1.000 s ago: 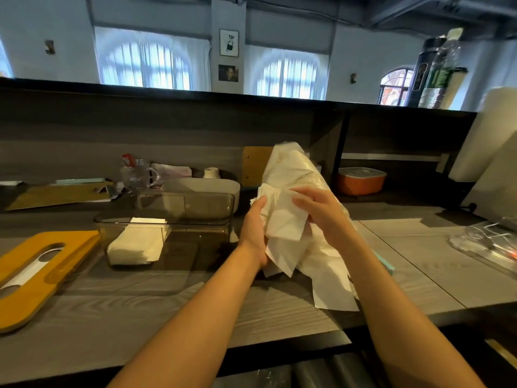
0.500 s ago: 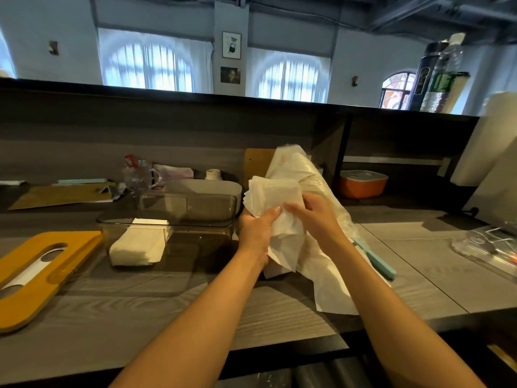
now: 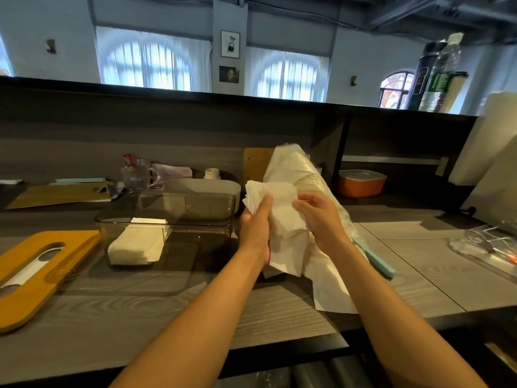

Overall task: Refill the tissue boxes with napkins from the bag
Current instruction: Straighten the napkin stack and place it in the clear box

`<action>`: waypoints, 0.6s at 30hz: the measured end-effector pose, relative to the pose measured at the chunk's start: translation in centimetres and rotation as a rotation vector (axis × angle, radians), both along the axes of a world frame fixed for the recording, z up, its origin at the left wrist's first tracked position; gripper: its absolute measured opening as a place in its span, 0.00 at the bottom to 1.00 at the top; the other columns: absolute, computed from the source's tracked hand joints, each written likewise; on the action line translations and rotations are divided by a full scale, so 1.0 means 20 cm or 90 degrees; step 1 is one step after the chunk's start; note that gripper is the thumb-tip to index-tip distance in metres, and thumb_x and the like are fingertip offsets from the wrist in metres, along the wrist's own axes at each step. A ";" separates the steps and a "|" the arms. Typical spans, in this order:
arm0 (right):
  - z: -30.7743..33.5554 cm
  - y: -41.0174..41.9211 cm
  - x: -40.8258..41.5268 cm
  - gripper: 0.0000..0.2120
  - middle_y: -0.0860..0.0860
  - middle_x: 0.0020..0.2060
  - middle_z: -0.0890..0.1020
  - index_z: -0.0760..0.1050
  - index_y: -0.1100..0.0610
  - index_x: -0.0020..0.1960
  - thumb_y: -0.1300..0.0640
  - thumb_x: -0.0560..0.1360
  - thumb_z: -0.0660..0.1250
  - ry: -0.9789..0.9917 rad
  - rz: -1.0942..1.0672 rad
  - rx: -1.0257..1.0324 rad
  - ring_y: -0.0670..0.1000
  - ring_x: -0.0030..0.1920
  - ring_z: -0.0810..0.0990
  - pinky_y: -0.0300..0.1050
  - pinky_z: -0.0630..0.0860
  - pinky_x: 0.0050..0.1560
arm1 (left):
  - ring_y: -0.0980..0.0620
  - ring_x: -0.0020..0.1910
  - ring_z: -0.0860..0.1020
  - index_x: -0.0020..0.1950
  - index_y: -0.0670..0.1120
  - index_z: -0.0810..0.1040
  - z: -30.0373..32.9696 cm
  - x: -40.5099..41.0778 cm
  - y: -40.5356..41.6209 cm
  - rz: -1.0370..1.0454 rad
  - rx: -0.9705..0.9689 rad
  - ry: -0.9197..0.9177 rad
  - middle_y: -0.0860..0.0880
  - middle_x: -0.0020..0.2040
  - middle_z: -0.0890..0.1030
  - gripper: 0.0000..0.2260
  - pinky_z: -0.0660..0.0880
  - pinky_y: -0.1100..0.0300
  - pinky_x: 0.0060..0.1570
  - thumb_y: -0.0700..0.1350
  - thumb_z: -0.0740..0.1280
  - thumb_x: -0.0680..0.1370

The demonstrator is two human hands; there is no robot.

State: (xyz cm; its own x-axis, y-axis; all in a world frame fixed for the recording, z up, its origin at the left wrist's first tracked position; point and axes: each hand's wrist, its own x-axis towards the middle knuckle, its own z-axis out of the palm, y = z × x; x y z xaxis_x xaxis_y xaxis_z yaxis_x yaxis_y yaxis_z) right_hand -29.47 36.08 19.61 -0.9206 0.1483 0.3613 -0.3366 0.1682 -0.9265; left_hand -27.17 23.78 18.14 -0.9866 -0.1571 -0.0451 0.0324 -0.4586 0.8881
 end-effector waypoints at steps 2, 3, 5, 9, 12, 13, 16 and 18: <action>-0.01 -0.02 0.00 0.03 0.49 0.45 0.83 0.81 0.53 0.49 0.59 0.77 0.69 0.018 -0.013 0.018 0.46 0.47 0.81 0.35 0.75 0.44 | 0.48 0.52 0.80 0.66 0.48 0.72 0.00 0.01 0.00 -0.016 -0.022 -0.002 0.47 0.55 0.81 0.26 0.77 0.54 0.43 0.61 0.70 0.74; -0.02 -0.02 -0.01 0.04 0.49 0.45 0.83 0.81 0.54 0.50 0.59 0.77 0.69 0.025 -0.024 0.016 0.47 0.47 0.81 0.35 0.75 0.44 | 0.47 0.52 0.80 0.67 0.48 0.72 0.01 0.02 0.00 -0.024 -0.025 0.005 0.46 0.56 0.81 0.31 0.78 0.52 0.45 0.64 0.70 0.71; -0.03 -0.02 -0.02 0.04 0.49 0.46 0.83 0.81 0.55 0.52 0.58 0.77 0.70 0.031 -0.041 0.009 0.47 0.48 0.81 0.34 0.75 0.42 | 0.46 0.55 0.81 0.69 0.50 0.71 0.01 0.02 0.00 -0.054 -0.005 0.027 0.46 0.57 0.81 0.37 0.79 0.49 0.52 0.68 0.69 0.65; -0.03 -0.01 -0.02 0.07 0.48 0.47 0.83 0.81 0.56 0.54 0.56 0.77 0.70 0.048 -0.048 0.022 0.47 0.48 0.81 0.33 0.76 0.41 | 0.46 0.55 0.81 0.68 0.51 0.72 0.00 0.00 0.02 -0.036 -0.056 0.063 0.47 0.56 0.81 0.22 0.80 0.53 0.47 0.53 0.72 0.76; -0.02 -0.03 -0.01 0.05 0.47 0.43 0.81 0.80 0.53 0.51 0.54 0.79 0.67 0.043 -0.001 0.067 0.44 0.45 0.79 0.33 0.74 0.43 | 0.48 0.52 0.80 0.65 0.51 0.73 -0.02 -0.02 0.01 0.030 -0.065 0.010 0.48 0.55 0.81 0.16 0.80 0.53 0.47 0.51 0.69 0.79; -0.02 -0.03 -0.01 0.06 0.47 0.42 0.80 0.79 0.53 0.50 0.53 0.79 0.66 0.052 0.029 0.112 0.43 0.43 0.78 0.34 0.73 0.42 | 0.48 0.51 0.80 0.64 0.52 0.73 -0.03 -0.03 0.00 0.047 -0.063 -0.004 0.48 0.54 0.81 0.15 0.80 0.53 0.46 0.51 0.68 0.79; -0.04 -0.06 0.00 0.13 0.41 0.47 0.79 0.77 0.51 0.60 0.48 0.77 0.68 0.060 0.075 0.256 0.42 0.46 0.78 0.34 0.74 0.44 | 0.48 0.51 0.81 0.67 0.51 0.73 -0.04 -0.04 -0.01 0.075 -0.061 -0.003 0.47 0.55 0.81 0.17 0.81 0.51 0.46 0.52 0.69 0.79; -0.04 -0.06 0.00 0.13 0.43 0.47 0.81 0.78 0.51 0.58 0.50 0.75 0.71 0.061 0.074 0.241 0.42 0.45 0.80 0.35 0.76 0.43 | 0.47 0.51 0.81 0.67 0.50 0.72 -0.04 -0.04 -0.01 0.071 -0.040 -0.017 0.46 0.56 0.81 0.20 0.80 0.51 0.44 0.55 0.69 0.78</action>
